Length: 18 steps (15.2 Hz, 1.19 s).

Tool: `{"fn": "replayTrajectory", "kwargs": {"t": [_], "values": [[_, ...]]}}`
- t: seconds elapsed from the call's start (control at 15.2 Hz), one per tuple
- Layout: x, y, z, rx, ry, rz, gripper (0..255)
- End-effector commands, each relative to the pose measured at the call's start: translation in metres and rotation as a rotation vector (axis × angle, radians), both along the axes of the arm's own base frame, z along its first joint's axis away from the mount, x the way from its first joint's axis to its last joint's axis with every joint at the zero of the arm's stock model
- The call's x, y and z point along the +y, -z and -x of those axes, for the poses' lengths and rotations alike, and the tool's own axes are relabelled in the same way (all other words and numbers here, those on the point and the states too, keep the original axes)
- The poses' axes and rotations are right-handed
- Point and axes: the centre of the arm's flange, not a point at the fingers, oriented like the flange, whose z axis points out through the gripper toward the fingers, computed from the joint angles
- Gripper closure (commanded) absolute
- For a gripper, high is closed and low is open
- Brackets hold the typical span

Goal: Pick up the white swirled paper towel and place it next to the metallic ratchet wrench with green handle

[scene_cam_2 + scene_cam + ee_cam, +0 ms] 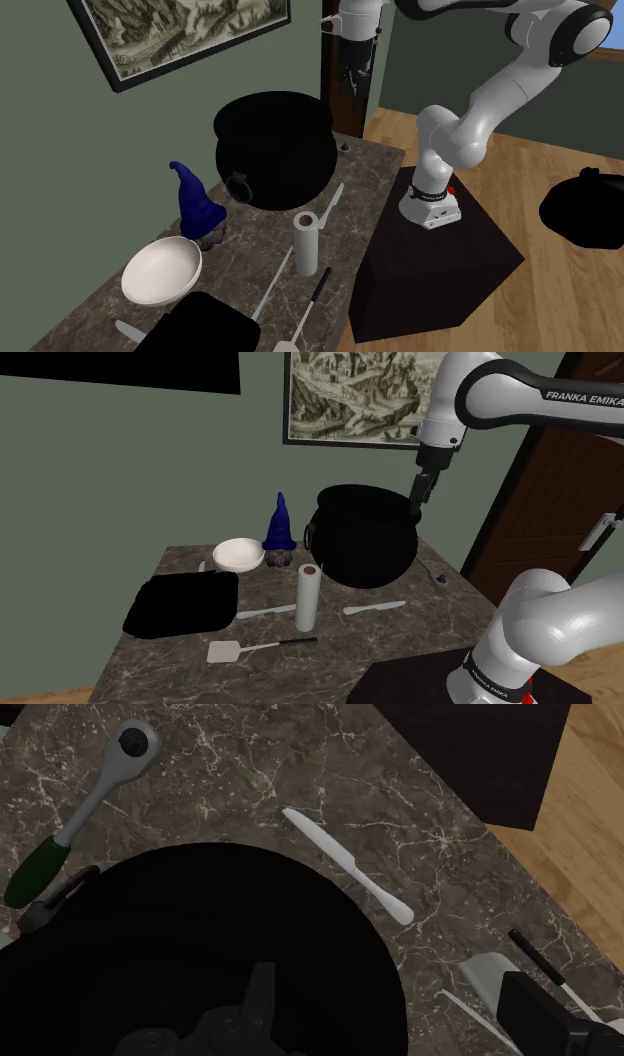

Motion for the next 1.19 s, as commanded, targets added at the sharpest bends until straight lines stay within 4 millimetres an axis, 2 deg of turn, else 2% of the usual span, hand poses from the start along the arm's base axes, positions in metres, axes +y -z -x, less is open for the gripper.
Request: {"fn": "replayTrajectory", "kwargs": {"t": [0.0,1.12], "values": [[0.000,0.000,0.000,0.000,0.000,0.000,0],[0.159,0.101,-0.120,0.003,-0.162,-0.007,0]]}}
